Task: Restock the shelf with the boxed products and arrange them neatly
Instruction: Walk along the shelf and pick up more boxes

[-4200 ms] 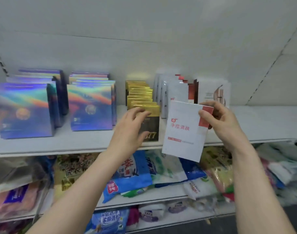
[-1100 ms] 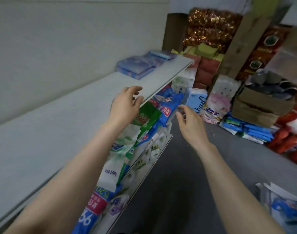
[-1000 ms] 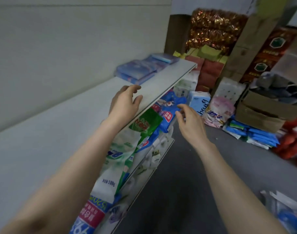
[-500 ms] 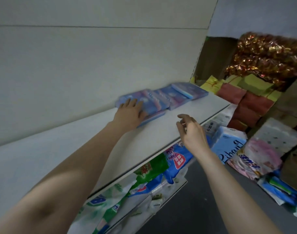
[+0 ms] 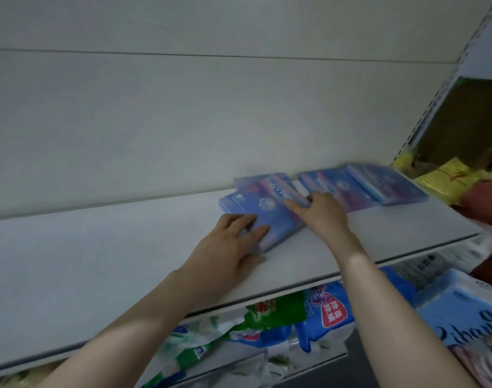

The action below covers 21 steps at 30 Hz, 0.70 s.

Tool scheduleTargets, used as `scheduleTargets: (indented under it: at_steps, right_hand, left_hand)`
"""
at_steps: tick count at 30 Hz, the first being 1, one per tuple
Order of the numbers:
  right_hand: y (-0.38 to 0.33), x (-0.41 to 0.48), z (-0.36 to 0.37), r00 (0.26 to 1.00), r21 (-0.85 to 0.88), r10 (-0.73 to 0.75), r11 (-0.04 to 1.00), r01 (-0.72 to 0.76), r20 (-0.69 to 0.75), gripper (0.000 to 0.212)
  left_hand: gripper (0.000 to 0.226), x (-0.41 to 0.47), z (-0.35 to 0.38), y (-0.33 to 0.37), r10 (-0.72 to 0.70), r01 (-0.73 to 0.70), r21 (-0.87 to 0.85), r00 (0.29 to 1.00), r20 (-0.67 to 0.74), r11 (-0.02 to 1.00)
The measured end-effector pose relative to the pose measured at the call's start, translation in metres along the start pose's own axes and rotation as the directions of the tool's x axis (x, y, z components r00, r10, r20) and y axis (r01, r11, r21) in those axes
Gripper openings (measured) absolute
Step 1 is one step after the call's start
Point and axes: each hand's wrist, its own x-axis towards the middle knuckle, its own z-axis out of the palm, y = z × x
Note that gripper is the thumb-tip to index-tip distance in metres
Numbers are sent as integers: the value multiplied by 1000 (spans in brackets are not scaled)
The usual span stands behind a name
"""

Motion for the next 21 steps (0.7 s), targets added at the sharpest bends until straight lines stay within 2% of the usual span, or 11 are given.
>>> scheduleTargets:
  at_steps: [4,6,8,10,13,15,17,19,21]
  right_hand:
    - [11,-1,-23,989,214,0,976,-33,150,48]
    - [20,-6,-35,977,450,-5,888,-94,215,35]
    - [29,-6,-50,976,599,26,786,-154,216,25]
    - [44,-2,-67,992,670,88,732,-126,91,30]
    - [66,1,-95,972,689,160,725,3,-172,60]
    - [75,-3,-108,936,611,178,790,47,-302,52]
    - [76,-9,-112,914,531,143,843,88,-379,39]
    - [74,-13,-104,891,497,104,856,147,-442,31]
    - [71,-15,-90,876,545,130,822,167,-464,31]
  left_hand:
    - [52,9,-8,0,-10,-1,-140,997,-76,990]
    - [56,20,-16,0,-40,18,-228,995,-92,973]
    - [61,33,-17,-1,-140,96,-316,983,-121,944]
    - [63,49,-12,-7,-216,158,-295,961,-173,942]
    - [72,78,11,-20,-231,215,-163,969,-91,963]
    - [97,93,27,-23,-182,183,-60,983,19,981]
    - [122,98,33,-21,-195,196,9,972,133,981]
    - [128,93,26,-13,-221,218,34,955,199,975]
    - [129,80,18,-5,-202,190,73,953,227,979]
